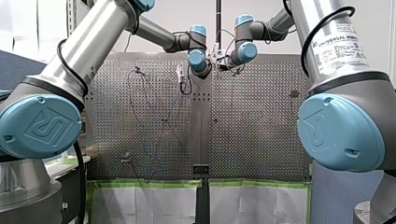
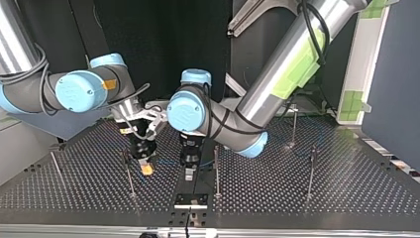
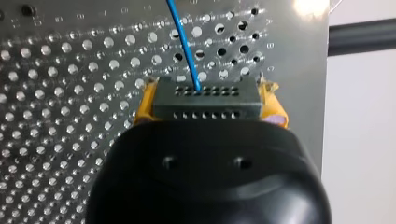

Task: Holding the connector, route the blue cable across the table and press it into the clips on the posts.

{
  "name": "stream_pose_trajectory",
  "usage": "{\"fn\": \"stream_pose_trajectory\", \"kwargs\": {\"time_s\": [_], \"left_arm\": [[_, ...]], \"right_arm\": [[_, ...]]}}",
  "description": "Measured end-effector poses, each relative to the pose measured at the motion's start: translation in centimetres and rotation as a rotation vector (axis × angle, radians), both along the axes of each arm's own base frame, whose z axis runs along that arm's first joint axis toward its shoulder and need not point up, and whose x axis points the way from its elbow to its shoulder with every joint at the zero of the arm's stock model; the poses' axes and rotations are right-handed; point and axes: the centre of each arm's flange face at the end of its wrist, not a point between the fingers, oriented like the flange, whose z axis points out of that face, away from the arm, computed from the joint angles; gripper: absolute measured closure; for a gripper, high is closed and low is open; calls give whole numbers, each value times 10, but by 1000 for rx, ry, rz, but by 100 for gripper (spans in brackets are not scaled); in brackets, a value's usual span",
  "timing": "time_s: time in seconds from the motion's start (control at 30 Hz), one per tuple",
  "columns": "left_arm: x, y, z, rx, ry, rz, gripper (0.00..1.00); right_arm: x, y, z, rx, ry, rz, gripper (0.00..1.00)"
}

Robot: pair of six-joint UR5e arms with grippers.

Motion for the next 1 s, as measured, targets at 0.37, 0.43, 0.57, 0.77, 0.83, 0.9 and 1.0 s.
{"fn": "stream_pose_trajectory", "kwargs": {"time_s": [0.37,0.43,0.57,0.77,0.83,0.9,1.0], "left_arm": [[-5,-1,0,26,7,58,2],[-7,-1,-1,32,7,71,14],[-9,-1,-1,40,7,96,57],[-16,-6,-1,40,8,111,100],[-18,-8,-1,38,8,115,100],[-22,-10,-2,38,11,118,100],[-28,-13,-8,47,25,126,100]], "right_arm": [[0,0,0,0,0,0,100],[0,0,0,1,0,0,100],[0,0,-1,2,1,0,100],[0,0,-1,3,1,1,100],[0,0,-2,4,2,0,100],[1,1,-3,6,3,1,100],[1,3,-8,14,8,2,100]]}}
